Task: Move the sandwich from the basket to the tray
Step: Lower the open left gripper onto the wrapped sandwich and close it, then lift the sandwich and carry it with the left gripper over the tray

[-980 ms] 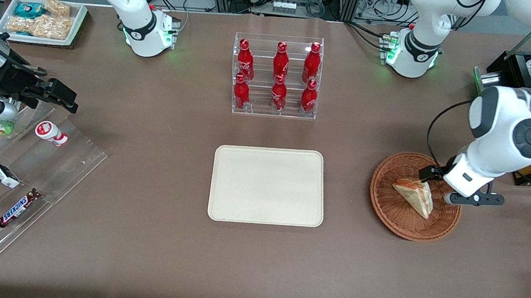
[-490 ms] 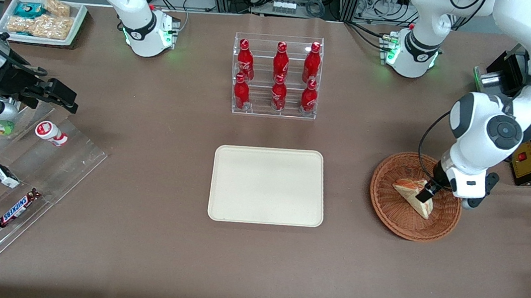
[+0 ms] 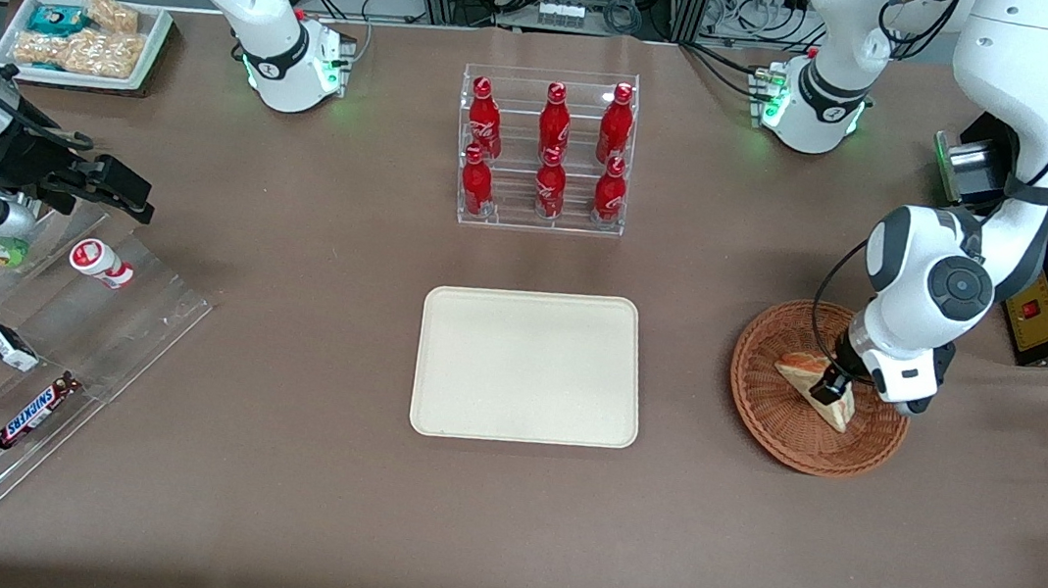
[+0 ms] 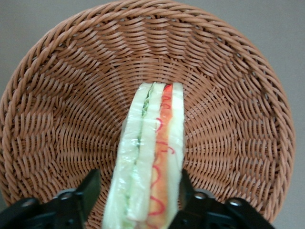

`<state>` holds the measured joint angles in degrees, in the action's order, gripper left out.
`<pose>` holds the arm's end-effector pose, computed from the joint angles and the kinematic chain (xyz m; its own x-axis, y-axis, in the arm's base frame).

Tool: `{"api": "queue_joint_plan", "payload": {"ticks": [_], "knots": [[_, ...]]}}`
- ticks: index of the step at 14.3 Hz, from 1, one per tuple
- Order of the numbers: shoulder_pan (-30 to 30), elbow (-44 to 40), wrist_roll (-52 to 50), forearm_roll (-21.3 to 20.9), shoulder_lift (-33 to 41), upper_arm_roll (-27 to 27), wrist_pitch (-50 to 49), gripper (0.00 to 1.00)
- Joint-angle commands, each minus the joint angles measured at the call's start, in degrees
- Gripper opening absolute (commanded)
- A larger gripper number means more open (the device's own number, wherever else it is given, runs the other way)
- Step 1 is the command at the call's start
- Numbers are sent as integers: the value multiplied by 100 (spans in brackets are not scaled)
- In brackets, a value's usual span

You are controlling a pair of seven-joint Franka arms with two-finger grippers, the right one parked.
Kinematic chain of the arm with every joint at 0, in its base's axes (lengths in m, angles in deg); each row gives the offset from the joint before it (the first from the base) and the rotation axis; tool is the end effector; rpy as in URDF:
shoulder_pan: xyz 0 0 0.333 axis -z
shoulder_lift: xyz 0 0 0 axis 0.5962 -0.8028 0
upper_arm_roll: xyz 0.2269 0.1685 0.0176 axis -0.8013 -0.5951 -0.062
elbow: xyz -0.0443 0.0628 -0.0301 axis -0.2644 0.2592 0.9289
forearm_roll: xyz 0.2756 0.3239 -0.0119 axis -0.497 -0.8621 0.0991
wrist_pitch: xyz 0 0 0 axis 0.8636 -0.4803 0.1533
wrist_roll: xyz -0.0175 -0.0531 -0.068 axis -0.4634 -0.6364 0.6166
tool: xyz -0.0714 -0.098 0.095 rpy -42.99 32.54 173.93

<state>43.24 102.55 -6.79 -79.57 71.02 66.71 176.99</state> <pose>0.5601 -0.0455 0.1472 0.5198 0.8537 0.0311 0.8540 -0.5202 0.0043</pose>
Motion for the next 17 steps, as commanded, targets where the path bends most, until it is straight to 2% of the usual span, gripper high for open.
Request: {"api": "queue_joint_plan", "payload": {"ticks": [1, 3, 5, 7, 10, 14, 17], "knots": [[135, -482, -30, -47, 110, 42, -741, 10], [276, -1324, 5, -47, 23, 60, -1796, 10], [573, -2002, 5, -30, -170, 60, -2335, 10], [1021, -2311, 23, -29, -372, 69, -2346, 11], [1917, -3013, 653, -161, -1004, 60, -2328, 13], [2875, -3981, 770, -257, -1848, 51, -2320, 15], [3368, -4386, 962, -363, -2323, 51, -2171, 14]]}}
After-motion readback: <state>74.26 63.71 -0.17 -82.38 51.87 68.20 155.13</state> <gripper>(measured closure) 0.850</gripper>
